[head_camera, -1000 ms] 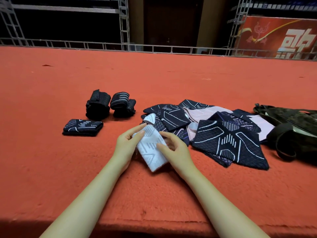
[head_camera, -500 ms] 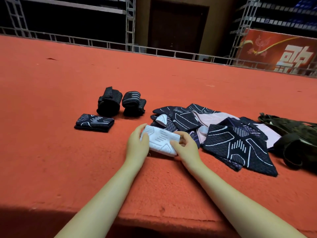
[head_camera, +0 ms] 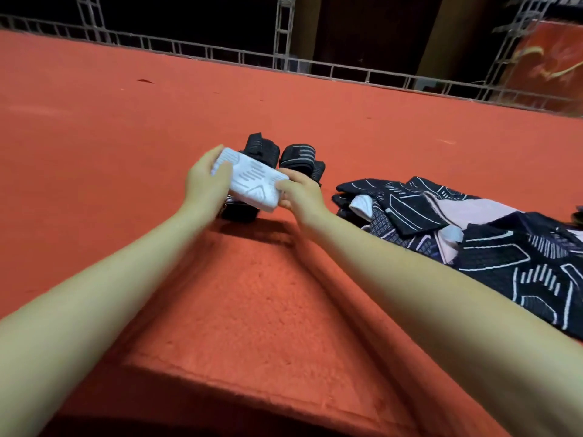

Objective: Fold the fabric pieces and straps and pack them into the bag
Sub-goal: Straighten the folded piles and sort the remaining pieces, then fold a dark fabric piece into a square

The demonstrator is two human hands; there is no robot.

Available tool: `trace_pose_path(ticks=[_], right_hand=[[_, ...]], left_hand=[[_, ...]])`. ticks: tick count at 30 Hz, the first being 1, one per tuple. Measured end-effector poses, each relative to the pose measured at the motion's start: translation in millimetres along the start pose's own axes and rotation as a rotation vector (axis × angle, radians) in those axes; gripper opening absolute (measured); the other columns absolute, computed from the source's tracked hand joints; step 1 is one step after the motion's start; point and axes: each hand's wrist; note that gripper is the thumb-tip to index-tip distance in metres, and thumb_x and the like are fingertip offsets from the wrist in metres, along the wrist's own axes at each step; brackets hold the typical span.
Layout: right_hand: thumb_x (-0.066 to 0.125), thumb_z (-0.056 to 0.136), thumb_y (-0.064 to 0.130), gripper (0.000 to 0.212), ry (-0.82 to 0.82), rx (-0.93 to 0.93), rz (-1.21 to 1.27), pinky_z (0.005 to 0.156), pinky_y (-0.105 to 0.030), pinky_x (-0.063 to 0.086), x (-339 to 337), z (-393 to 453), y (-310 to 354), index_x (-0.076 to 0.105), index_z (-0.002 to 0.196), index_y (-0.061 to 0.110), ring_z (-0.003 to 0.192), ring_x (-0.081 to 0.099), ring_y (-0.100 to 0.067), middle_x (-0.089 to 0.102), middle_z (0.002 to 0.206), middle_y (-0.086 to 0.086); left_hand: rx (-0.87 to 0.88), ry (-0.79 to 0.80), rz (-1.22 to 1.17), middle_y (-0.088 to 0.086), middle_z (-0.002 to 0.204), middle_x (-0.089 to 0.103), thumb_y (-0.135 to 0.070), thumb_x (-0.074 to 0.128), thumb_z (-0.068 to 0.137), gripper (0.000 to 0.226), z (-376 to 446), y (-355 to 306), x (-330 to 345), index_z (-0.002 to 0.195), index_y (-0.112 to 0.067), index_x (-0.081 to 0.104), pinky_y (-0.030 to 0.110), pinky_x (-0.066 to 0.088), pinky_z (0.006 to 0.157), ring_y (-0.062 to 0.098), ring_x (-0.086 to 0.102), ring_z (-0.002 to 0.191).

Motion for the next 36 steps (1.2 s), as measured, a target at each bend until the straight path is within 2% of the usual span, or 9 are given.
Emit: trace_pose_path(ticks=[4, 9, 13, 16, 21, 25, 28, 31, 36], right_hand=[[0.060, 0.076, 0.002, 0.047, -0.057, -0.042, -0.178, 0.087, -0.035, 0.048, 18.1, 22.5, -20.7, 0.059, 0.123, 0.002, 0.092, 0.059, -0.022, 0.061, 0.102, -0.009], [0.055, 0.091, 0.023, 0.040, -0.046, -0.140, -0.628, 0.094, -0.032, 0.041, 21.7, 22.3, -64.8, 0.058, 0.128, 0.008, 0.109, 0.056, -0.030, 0.059, 0.117, -0.019], [0.049, 0.096, 0.024, 0.043, 0.020, -0.099, -0.630, 0.095, -0.025, 0.034, 9.8, 12.1, -55.4, 0.048, 0.136, 0.009, 0.118, 0.050, -0.026, 0.052, 0.129, -0.016], [0.051, 0.096, 0.022, 0.040, 0.030, -0.105, -0.577, 0.096, -0.026, 0.038, -15.7, -17.1, -42.5, 0.050, 0.134, 0.012, 0.106, 0.055, -0.021, 0.054, 0.125, -0.013], [0.054, 0.088, 0.007, 0.033, -0.049, -0.386, -0.799, 0.079, -0.008, 0.038, -110.5, -66.8, -16.6, 0.063, 0.118, 0.018, 0.086, 0.053, -0.009, 0.058, 0.099, 0.002], [0.061, 0.085, 0.012, 0.030, -0.237, -0.415, -1.055, 0.089, -0.034, 0.043, -196.7, -82.1, -15.2, 0.064, 0.114, 0.014, 0.102, 0.054, -0.021, 0.060, 0.104, -0.003], [0.060, 0.090, 0.027, 0.039, -0.252, -0.270, -1.192, 0.100, -0.038, 0.038, -243.3, -90.4, -22.5, 0.057, 0.128, 0.016, 0.119, 0.048, -0.026, 0.058, 0.121, -0.005], [0.052, 0.095, 0.036, 0.045, -0.225, -0.230, -1.089, 0.103, -0.034, 0.037, -254.6, -88.2, -24.6, 0.048, 0.137, 0.020, 0.124, 0.044, -0.020, 0.051, 0.128, -0.002], [0.068, 0.080, 0.047, 0.055, -0.279, -0.450, -1.229, 0.101, -0.041, 0.039, -246.1, -66.5, -32.2, 0.057, 0.128, 0.022, 0.121, 0.044, -0.024, 0.049, 0.129, -0.007]], left_hand=[[0.011, 0.001, 0.194, 0.016, 0.137, 0.046, -0.010, 0.048, 0.090, 0.050, 16.2, 29.0, -5.9, 0.140, -0.011, 0.043, 0.024, 0.028, 0.104, 0.024, 0.043, 0.127], [0.020, 0.038, 0.506, 0.018, 0.124, 0.055, -0.024, 0.043, 0.090, 0.043, -1.8, 74.2, 6.0, 0.130, -0.015, 0.057, 0.042, 0.037, 0.101, 0.036, 0.048, 0.116], [-0.048, 0.010, 0.509, 0.015, 0.127, 0.052, -0.030, 0.042, 0.091, 0.041, -8.3, 67.1, 0.1, 0.125, -0.016, 0.061, 0.041, 0.034, 0.102, 0.034, 0.041, 0.121], [0.164, -0.033, 0.637, 0.016, 0.131, 0.047, -0.024, 0.050, 0.090, 0.032, -28.8, 51.1, 2.9, 0.116, -0.013, 0.065, 0.043, 0.027, 0.105, 0.034, 0.036, 0.126], [0.313, 0.136, 0.443, 0.009, 0.120, 0.055, -0.025, 0.048, 0.085, 0.034, -70.1, 8.4, 42.9, 0.112, -0.016, 0.066, 0.033, 0.029, 0.103, 0.027, 0.044, 0.118], [0.173, 0.366, 0.208, 0.011, 0.119, 0.055, -0.014, 0.055, 0.090, 0.034, -108.1, -28.2, 102.9, 0.124, -0.014, 0.058, 0.029, 0.035, 0.103, 0.024, 0.051, 0.113], [0.045, 0.444, 0.115, 0.009, 0.116, 0.054, -0.016, 0.053, 0.091, 0.036, -127.3, -46.3, 144.4, 0.127, -0.017, 0.055, 0.026, 0.041, 0.094, 0.018, 0.055, 0.099], [-0.036, 0.410, 0.078, 0.004, 0.115, 0.057, -0.019, 0.055, 0.091, 0.032, -134.4, -55.5, 175.3, 0.123, -0.020, 0.058, 0.023, 0.041, 0.087, 0.015, 0.056, 0.095], [-0.176, 0.255, 0.042, -0.012, 0.084, 0.062, -0.021, 0.058, 0.088, 0.022, -131.1, -60.1, 187.6, 0.109, -0.025, 0.064, 0.027, 0.046, 0.080, 0.015, 0.062, 0.088]])
Point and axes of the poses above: each hand's wrist, its own z-axis towards the middle knuckle, its own x-axis out of the palm, y = z × x
